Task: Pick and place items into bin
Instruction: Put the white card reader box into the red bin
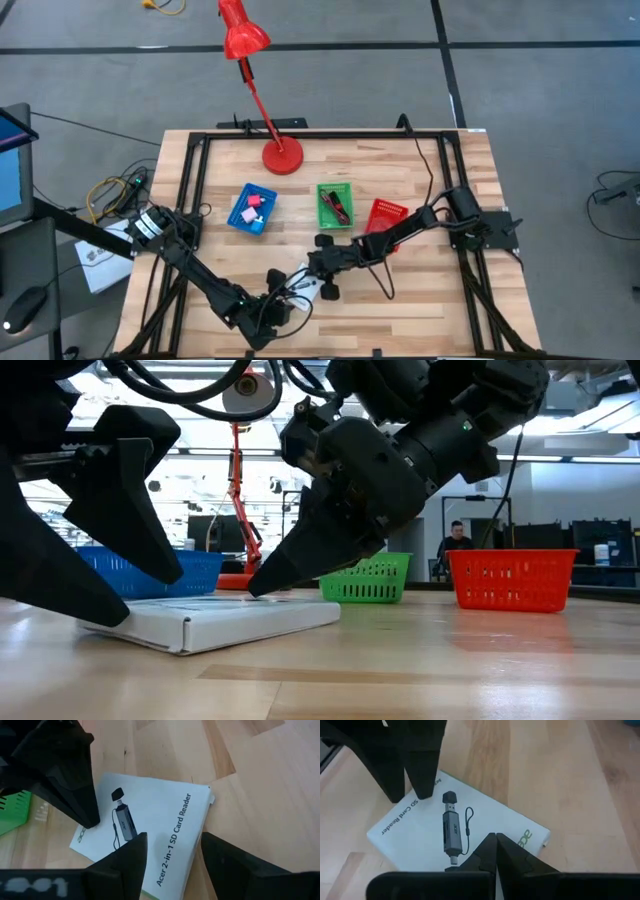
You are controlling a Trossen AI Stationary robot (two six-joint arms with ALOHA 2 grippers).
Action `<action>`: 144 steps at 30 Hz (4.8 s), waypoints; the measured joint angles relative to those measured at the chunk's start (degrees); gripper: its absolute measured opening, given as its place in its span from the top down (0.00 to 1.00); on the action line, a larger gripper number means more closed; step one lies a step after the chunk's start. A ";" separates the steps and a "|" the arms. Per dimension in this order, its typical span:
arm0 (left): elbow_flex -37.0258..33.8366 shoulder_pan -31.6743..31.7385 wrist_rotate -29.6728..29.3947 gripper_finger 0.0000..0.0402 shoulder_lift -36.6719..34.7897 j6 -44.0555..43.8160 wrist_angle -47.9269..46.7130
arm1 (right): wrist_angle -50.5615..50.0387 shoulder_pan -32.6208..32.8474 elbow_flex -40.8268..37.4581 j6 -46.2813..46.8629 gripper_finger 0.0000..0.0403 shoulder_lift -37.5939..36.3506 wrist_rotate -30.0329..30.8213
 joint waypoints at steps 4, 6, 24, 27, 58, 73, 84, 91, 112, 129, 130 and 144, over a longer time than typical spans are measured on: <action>0.00 0.02 -0.01 0.55 0.00 -0.02 0.00 | 2.20 0.62 0.00 -1.85 1.00 -0.35 0.19; 0.00 0.02 -0.02 0.55 0.00 -0.08 0.00 | 2.06 0.70 0.06 -2.08 1.00 -0.91 0.38; 0.00 0.07 0.13 0.55 -0.03 -0.93 0.03 | -8.08 0.61 0.26 0.65 1.00 -1.90 5.30; 0.00 0.07 0.14 0.55 -0.04 -1.16 0.05 | -9.76 0.59 0.37 2.28 1.00 -2.01 6.13; 0.07 0.36 -4.02 0.55 1.42 4.45 0.30 | -12.83 -3.44 0.13 17.31 1.00 -1.86 1.62; 0.07 0.66 -6.12 0.55 1.42 14.20 -0.39 | -13.22 -3.98 0.15 22.81 1.00 -1.86 -2.51; 0.07 2.23 -3.82 0.55 1.38 21.07 -3.20 | -13.13 -4.49 0.13 22.37 1.00 -1.86 -3.87; 0.38 4.30 -3.10 0.55 3.45 25.63 -1.86 | -13.00 -4.53 0.09 22.33 1.00 -1.86 -4.67; 6.34 5.08 -13.92 0.74 5.40 21.86 -9.09 | -4.10 -4.29 -0.20 21.32 1.00 -1.36 -9.09; 25.43 0.30 -23.59 0.91 5.18 3.70 -42.35 | -30.35 0.86 12.40 6.74 1.00 -11.84 10.60; 25.91 0.91 -23.93 0.91 5.18 3.72 -42.77 | -33.95 1.74 12.96 6.71 1.00 -14.26 13.77; 26.27 22.50 -16.91 0.91 5.20 46.51 7.07 | -74.55 19.20 14.53 25.31 1.00 -47.04 43.64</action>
